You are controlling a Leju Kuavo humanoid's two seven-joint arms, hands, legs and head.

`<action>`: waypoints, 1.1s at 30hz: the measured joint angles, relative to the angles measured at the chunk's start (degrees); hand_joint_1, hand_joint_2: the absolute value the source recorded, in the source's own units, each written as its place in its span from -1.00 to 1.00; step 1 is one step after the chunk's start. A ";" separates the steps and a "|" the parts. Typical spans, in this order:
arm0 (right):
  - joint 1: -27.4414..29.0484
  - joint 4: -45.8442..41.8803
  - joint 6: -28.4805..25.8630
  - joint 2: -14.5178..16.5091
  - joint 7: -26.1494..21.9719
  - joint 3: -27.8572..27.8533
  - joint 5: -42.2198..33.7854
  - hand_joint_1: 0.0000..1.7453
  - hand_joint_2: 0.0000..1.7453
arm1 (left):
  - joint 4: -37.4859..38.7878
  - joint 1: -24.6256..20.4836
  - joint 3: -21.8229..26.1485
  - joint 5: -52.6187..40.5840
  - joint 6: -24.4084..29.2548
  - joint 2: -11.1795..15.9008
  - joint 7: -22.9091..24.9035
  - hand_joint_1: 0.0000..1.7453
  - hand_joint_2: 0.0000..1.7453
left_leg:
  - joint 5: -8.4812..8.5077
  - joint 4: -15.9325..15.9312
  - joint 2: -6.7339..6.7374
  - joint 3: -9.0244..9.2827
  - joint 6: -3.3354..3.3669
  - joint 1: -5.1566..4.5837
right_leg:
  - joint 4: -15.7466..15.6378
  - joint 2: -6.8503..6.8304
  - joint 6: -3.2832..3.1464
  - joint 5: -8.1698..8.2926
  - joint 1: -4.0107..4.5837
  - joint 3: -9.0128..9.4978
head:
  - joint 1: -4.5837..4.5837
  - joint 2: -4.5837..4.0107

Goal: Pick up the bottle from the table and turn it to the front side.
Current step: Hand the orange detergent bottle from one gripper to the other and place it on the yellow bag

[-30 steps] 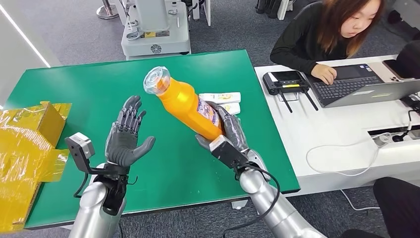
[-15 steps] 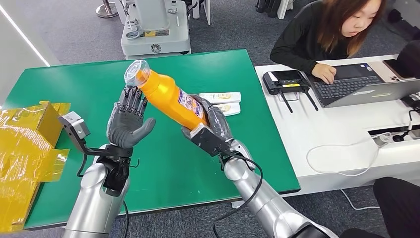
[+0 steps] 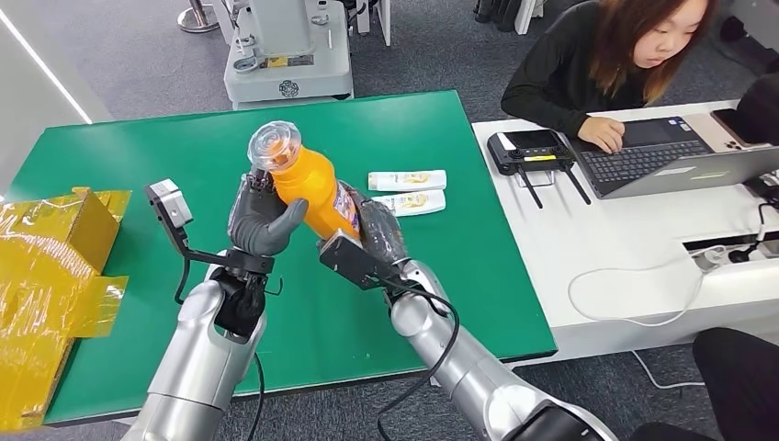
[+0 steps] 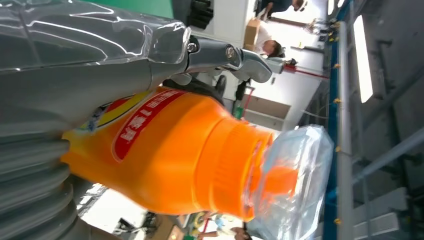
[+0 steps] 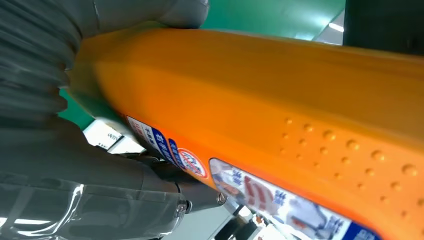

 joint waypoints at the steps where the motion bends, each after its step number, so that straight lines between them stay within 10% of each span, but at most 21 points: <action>1: -0.32 0.74 -0.02 0.22 0.30 0.09 0.48 1.00 1.00 | 0.77 -0.40 0.00 0.15 -0.04 -0.07 -0.04 -1.00 1.00 | 0.00 0.00 0.00 0.00 0.00 0.00 | 0.01 0.00 0.00 0.00 0.00 0.00 | 0.00 0.00; 21: -4.79 9.63 -0.02 1.65 2.50 0.45 4.67 1.00 1.00 | 10.95 -4.90 0.03 -11.39 6.83 -0.28 -6.90 -1.00 1.00 | 0.00 0.00 0.01 -0.01 0.00 0.00 | 0.03 0.00 0.00 0.00 0.00 -0.01 | -0.01 0.00; 26: -4.97 9.91 1.45 2.11 2.35 0.59 5.35 1.00 1.00 | 12.21 -5.23 0.01 -23.03 16.90 -0.34 -10.45 1.00 1.00 | 0.00 0.00 0.01 -0.02 0.00 0.00 | 0.03 0.02 -0.01 0.00 0.00 -0.02 | 0.00 0.00; 33: -5.23 10.53 2.46 2.21 2.25 0.48 5.63 1.00 1.00 | 12.41 -4.47 -0.04 -31.00 24.37 -0.14 -10.69 1.00 1.00 | 0.00 0.00 0.00 -0.05 0.00 0.00 | 0.04 0.00 -0.01 0.00 0.00 -0.02 | 0.01 0.00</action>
